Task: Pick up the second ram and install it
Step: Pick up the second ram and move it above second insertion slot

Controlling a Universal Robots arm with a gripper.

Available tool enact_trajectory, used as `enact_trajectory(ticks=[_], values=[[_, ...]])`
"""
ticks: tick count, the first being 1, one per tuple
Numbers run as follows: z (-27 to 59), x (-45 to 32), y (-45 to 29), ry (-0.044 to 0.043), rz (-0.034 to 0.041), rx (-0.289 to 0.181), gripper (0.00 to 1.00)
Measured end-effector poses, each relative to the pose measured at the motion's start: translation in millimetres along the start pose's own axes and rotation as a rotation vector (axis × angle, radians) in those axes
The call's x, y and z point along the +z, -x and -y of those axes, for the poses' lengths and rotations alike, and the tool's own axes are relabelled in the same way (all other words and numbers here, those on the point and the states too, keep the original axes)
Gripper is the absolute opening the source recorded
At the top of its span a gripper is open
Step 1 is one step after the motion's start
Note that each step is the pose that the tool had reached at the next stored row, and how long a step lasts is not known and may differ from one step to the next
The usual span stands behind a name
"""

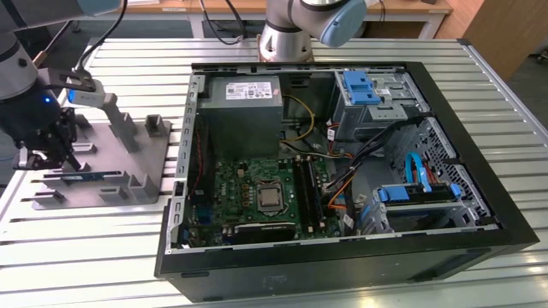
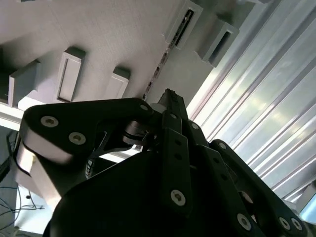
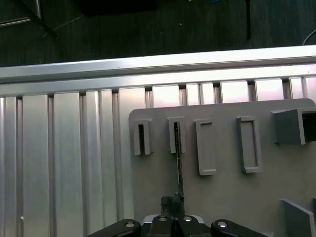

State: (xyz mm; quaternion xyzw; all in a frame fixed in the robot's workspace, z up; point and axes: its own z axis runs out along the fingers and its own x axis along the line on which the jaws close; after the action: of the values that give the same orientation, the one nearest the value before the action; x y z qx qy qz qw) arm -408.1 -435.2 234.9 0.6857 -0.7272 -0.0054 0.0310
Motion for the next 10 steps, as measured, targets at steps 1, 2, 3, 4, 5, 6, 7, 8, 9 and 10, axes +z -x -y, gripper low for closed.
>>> enact_trajectory(ticks=[1, 2, 3, 4, 5, 6, 7, 8, 9, 10], values=[[0.0, 0.0, 0.0, -0.0006, -0.0008, -0.016, 0.1], [0.0, 0.1, 0.0, -0.0012, -0.0015, -0.031, 0.1], [0.0, 0.1, 0.0, -0.0018, -0.0023, -0.046, 0.1], [0.0, 0.1, 0.0, -0.0023, -0.0031, -0.061, 0.1], [0.0, 0.2, 0.0, -0.0029, -0.0038, -0.077, 0.1], [0.0, 0.2, 0.0, -0.0038, -0.0052, -0.103, 0.1], [0.0, 0.2, 0.0, -0.0044, -0.0059, -0.118, 0.1], [0.0, 0.3, 0.0, -0.0049, -0.0066, -0.132, 0.1], [0.0, 0.3, 0.0, -0.0055, -0.0074, -0.147, 0.1], [0.0, 0.3, 0.0, -0.006, -0.0081, -0.161, 0.1]])
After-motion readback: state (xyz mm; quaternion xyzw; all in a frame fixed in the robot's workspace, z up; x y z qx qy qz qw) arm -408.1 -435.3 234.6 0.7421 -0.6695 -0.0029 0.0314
